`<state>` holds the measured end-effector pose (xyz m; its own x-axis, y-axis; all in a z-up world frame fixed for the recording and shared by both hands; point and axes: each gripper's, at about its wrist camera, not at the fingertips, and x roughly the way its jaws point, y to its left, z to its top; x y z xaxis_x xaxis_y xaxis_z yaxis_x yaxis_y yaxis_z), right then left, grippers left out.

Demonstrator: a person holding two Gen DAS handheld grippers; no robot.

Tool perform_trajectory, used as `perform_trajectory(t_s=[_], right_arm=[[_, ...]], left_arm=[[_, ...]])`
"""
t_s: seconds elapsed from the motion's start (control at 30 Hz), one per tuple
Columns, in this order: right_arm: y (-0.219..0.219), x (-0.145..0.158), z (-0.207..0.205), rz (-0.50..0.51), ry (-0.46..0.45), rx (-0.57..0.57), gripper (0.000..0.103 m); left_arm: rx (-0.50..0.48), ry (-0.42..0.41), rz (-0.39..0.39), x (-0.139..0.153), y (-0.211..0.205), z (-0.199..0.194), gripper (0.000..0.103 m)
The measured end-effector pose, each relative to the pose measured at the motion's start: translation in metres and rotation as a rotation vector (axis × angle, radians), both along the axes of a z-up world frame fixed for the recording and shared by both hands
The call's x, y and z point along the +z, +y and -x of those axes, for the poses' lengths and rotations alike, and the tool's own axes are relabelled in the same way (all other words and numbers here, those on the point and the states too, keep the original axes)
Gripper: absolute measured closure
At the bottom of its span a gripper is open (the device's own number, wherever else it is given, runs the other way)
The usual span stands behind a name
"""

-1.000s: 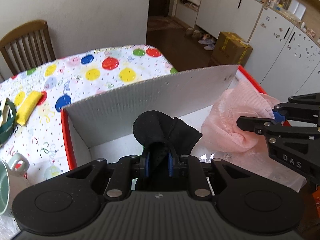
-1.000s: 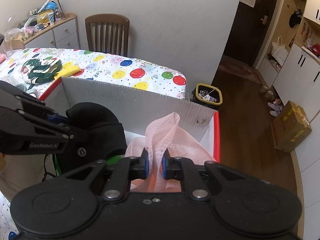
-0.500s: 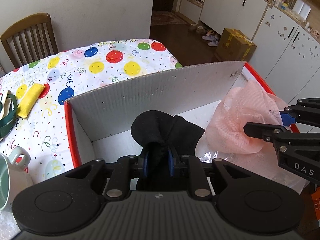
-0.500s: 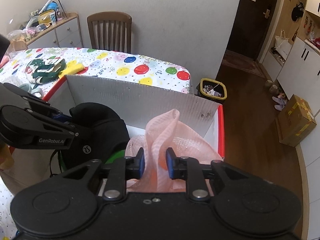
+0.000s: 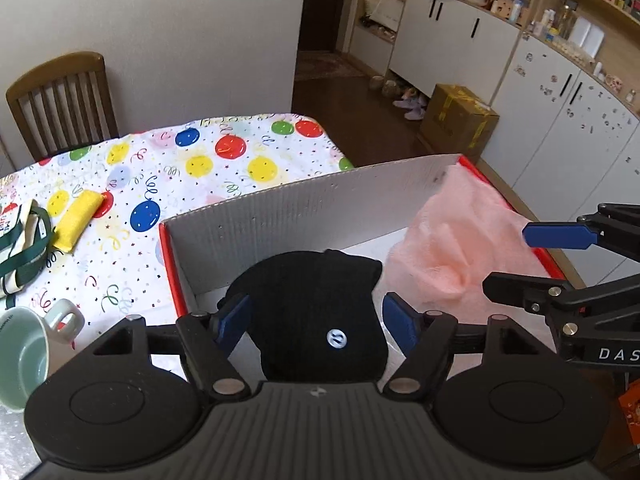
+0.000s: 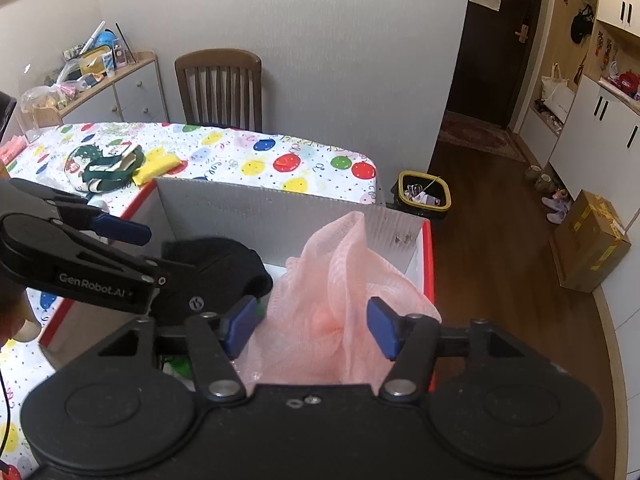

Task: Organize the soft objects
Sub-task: 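Open the left tool over the box while the right tool releases the pink puff, then move both open tools back over the table toward the towel and bubble wrap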

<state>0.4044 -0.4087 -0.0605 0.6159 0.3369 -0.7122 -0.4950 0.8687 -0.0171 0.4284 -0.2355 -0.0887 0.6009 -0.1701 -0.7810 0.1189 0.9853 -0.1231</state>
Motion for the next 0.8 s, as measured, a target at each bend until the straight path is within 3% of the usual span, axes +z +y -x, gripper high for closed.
perform_trajectory(t_s=[0.2, 0.4, 0.63, 0.8], right_arm=[[-0.003, 0.017, 0.016, -0.031, -0.028, -0.008, 0.023], [-0.003, 0.032, 0.034, -0.081, -0.046, -0.025, 0.013], [0.007, 0.048, 0.059, -0.133, -0.076, -0.023, 0.004], [0.023, 0.058, 0.079, -0.168, -0.095, -0.001, 0.001]], left_arm=[[-0.005, -0.043, 0.017, 0.019, 0.006, 0.020, 0.031], [-0.010, -0.090, 0.036, 0.038, 0.017, 0.044, 0.031], [-0.002, -0.153, 0.044, 0.063, 0.033, 0.078, 0.021], [0.011, -0.181, 0.061, 0.074, 0.051, 0.098, 0.020]])
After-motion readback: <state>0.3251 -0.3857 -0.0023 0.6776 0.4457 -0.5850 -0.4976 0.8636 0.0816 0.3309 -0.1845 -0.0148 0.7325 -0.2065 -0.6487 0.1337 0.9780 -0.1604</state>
